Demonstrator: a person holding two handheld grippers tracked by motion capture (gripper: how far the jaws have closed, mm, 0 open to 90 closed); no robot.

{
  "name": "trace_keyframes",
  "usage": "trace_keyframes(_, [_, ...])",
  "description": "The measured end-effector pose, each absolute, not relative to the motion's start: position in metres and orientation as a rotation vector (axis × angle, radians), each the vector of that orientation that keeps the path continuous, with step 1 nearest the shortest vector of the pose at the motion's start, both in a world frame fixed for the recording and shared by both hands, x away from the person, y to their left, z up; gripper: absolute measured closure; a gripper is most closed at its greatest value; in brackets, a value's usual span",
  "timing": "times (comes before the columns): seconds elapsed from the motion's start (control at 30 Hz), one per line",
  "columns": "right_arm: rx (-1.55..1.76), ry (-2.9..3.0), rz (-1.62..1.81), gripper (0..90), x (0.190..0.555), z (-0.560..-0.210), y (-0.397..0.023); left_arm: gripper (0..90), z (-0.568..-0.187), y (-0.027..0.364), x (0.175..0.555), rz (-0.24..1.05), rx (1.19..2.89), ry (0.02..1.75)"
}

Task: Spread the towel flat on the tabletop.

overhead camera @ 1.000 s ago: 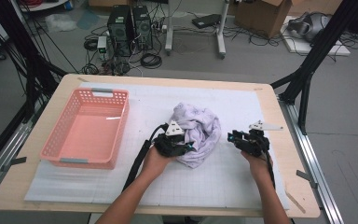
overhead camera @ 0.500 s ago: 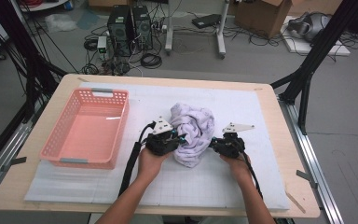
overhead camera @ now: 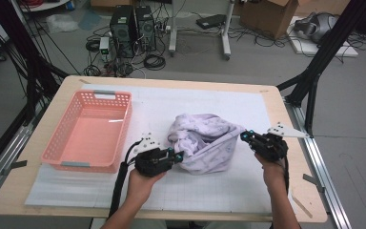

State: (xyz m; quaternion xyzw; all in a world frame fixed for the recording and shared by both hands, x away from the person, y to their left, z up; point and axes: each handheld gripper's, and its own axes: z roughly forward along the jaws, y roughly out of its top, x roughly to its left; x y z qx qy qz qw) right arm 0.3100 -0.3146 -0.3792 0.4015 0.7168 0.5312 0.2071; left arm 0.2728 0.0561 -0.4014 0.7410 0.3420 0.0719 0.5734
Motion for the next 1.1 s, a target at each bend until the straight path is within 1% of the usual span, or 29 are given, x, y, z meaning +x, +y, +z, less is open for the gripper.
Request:
trace_keyframes(0.1, [1.154, 1.906, 1.478, 88.3, 0.310, -0.366, -0.324, 78.1, -0.405, 0.049, 0.269, 0.191, 1.792, 0.779])
trace_keyframes(0.2, [1.167, 1.906, 1.449, 88.3, 0.321, -0.359, -0.322, 76.0, -0.412, 0.049, 0.275, 0.208, 1.811, 0.811])
trace_keyframes(0.33, [1.153, 1.937, 1.383, 88.2, 0.340, -0.357, -0.302, 64.0, -0.416, 0.056, 0.285, 0.337, 1.854, 0.879])
trace_keyframes(0.37, [1.151, 1.938, 1.367, 88.2, 0.347, -0.357, -0.297, 58.8, -0.416, 0.060, 0.289, 0.361, 1.843, 0.907])
trace_keyframes(0.43, [1.147, 1.964, 1.351, 88.1, 0.364, -0.357, -0.282, 56.1, -0.413, 0.070, 0.299, 0.360, 1.814, 0.951])
trace_keyframes(0.5, [1.144, 1.998, 1.304, 87.8, 0.376, -0.359, -0.270, 51.5, -0.409, 0.075, 0.310, 0.343, 1.800, 0.968])
trace_keyframes(0.6, [1.149, 2.045, 1.253, 84.7, 0.389, -0.365, -0.256, 47.4, -0.402, 0.076, 0.321, 0.349, 1.799, 0.943])
trace_keyframes(0.63, [1.157, 2.053, 1.245, 81.1, 0.390, -0.366, -0.255, 46.7, -0.400, 0.075, 0.324, 0.356, 1.805, 0.938])
trace_keyframes(0.67, [1.175, 2.057, 1.243, 75.6, 0.390, -0.367, -0.255, 45.7, -0.399, 0.073, 0.326, 0.360, 1.811, 0.933])
trace_keyframes(0.73, [1.170, 2.062, 1.251, 72.7, 0.387, -0.368, -0.259, 43.8, -0.398, 0.069, 0.332, 0.352, 1.837, 0.900])
trace_keyframes(0.87, [1.154, 2.041, 1.267, 71.9, 0.368, -0.367, -0.273, 41.1, -0.406, 0.052, 0.339, 0.321, 1.933, 0.848])
trace_keyframes(1.0, [1.138, 2.027, 1.284, 70.6, 0.344, -0.368, -0.287, 40.6, -0.417, 0.037, 0.346, 0.361, 2.024, 0.822])
trace_keyframes(1.1, [1.142, 2.059, 1.253, 66.3, 0.321, -0.382, -0.297, 40.7, -0.421, 0.031, 0.351, 0.375, 2.036, 0.824])
